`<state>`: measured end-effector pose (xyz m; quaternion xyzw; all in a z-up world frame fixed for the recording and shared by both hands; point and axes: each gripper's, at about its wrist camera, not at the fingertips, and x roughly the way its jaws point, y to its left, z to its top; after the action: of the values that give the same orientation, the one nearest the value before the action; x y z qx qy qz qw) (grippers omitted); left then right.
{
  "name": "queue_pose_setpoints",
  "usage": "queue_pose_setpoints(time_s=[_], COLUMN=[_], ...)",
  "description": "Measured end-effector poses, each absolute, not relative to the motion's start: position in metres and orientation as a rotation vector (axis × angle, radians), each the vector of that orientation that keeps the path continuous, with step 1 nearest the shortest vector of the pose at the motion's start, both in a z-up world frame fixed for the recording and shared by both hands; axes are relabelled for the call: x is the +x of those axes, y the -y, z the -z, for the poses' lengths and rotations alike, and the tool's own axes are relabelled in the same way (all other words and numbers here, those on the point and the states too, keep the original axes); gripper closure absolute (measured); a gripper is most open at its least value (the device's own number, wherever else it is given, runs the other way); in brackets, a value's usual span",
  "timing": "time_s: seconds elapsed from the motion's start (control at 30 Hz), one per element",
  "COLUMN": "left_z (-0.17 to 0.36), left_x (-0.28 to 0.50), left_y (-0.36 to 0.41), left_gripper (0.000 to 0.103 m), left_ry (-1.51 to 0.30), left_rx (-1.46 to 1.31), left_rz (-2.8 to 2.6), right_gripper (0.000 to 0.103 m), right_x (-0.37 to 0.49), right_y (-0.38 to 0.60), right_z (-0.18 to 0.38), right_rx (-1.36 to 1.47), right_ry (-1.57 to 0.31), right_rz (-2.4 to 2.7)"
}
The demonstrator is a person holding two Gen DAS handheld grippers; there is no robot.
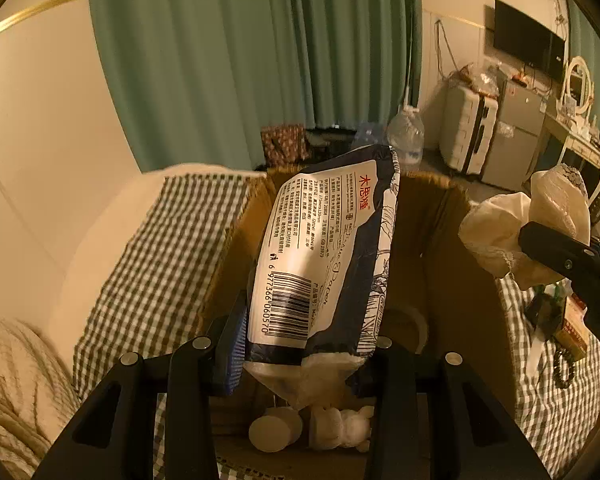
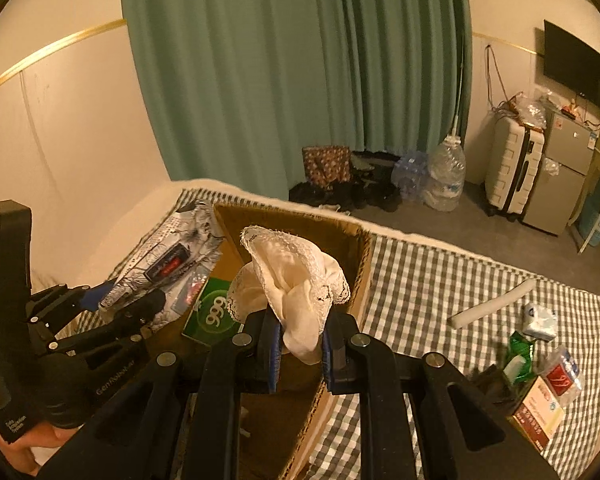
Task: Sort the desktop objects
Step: 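Lower the wet-wipes pack and lace cloth into the box and open both grippers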
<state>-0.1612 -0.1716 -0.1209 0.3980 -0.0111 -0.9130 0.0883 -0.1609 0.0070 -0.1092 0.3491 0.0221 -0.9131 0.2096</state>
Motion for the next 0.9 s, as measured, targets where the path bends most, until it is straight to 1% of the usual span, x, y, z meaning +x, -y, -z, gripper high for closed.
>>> queue_pose_setpoints(time_s=[0.33,0.43,0.67,0.73,0.77,0.8,0.83,0.87,0.9], left_z=[0.147,0.153,0.157,0.155,0.153,0.151,0.149,0.147,0.146], left_x=[-0.175,-0.176,-0.177,-0.177,-0.176,-0.175,-0.175,-0.174,-0.173], left_y=[0.172,0.173,0.185,0.185,0.184,0.184,0.184,0.184,0.184], left_gripper=[0.063,0.057,0.053,0.047,0.045,0.04,0.039,0.039,0.039], left_ry=[0.028,0.029,-0.005,-0.004,-0.005,-0.006,-0.007,-0.008,-0.003], left_rx=[1.28,1.293,1.314,1.308,1.302,1.294,1.287,1.28,1.276], left_rz=[2.673,2.655,2.639,2.641,2.644,2.65,2.654,2.658,2.661], right_gripper=[0.087,0.086,0.085,0.08,0.071,0.067,0.06,0.057,0.057], right_x=[-0.177,-0.18,-0.182,-0.182,-0.181,-0.181,-0.179,-0.178,-0.177], right_y=[0.01,0.015,0.023,0.024,0.024,0.023,0.023,0.022,0.021], right_z=[0.14,0.145,0.153,0.153,0.151,0.15,0.147,0.144,0.141], right_rx=[1.044,1.055,1.074,1.073,1.072,1.07,1.064,1.059,1.055], right_ry=[-0.082,-0.09,-0.097,-0.091,-0.088,-0.089,-0.089,-0.087,-0.082], right_rz=[2.479,2.47,2.454,2.456,2.458,2.465,2.477,2.483,2.486])
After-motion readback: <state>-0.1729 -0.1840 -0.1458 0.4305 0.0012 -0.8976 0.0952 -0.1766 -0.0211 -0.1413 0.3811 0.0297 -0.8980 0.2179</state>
